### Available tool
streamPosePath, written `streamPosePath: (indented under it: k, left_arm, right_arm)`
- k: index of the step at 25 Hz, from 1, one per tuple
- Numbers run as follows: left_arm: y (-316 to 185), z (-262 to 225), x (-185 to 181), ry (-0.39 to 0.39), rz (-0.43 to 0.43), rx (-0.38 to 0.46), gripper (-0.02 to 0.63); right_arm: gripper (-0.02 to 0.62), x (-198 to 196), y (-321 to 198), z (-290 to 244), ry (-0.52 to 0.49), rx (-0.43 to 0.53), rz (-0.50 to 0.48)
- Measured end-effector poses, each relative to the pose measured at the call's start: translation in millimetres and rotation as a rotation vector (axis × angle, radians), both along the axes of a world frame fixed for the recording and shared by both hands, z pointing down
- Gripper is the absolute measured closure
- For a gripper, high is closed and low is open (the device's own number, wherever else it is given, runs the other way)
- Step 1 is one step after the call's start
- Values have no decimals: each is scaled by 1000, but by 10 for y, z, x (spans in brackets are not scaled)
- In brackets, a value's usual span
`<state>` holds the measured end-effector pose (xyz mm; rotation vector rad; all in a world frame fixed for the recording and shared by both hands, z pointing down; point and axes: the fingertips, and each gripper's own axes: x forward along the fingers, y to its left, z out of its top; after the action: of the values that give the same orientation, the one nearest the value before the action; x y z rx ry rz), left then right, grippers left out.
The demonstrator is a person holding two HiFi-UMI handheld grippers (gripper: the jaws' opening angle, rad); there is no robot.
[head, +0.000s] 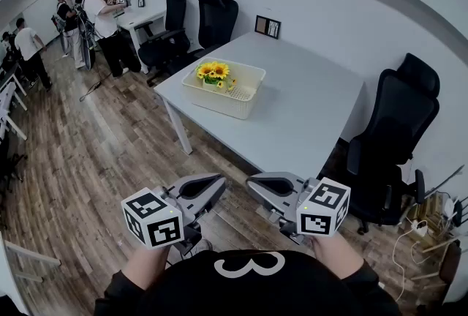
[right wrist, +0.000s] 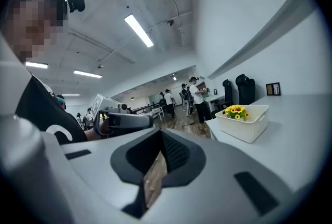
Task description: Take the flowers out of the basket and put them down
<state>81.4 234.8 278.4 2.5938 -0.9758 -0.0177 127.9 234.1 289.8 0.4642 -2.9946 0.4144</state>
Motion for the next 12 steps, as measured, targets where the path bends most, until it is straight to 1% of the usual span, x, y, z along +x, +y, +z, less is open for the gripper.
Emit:
streamPosePath:
  k: [4, 8, 12]
  left_arm:
    - [25, -36, 37, -12, -8, 15, 594]
    - [102, -47, 45, -29, 3, 32, 594]
    - [82, -23, -10, -12, -11, 5, 594]
  right_arm:
    - [586, 36, 8, -12, -3, 1, -3]
    - [586, -6, 43, 6, -13, -1, -7]
    - [586, -50, 52, 49, -16, -3, -12]
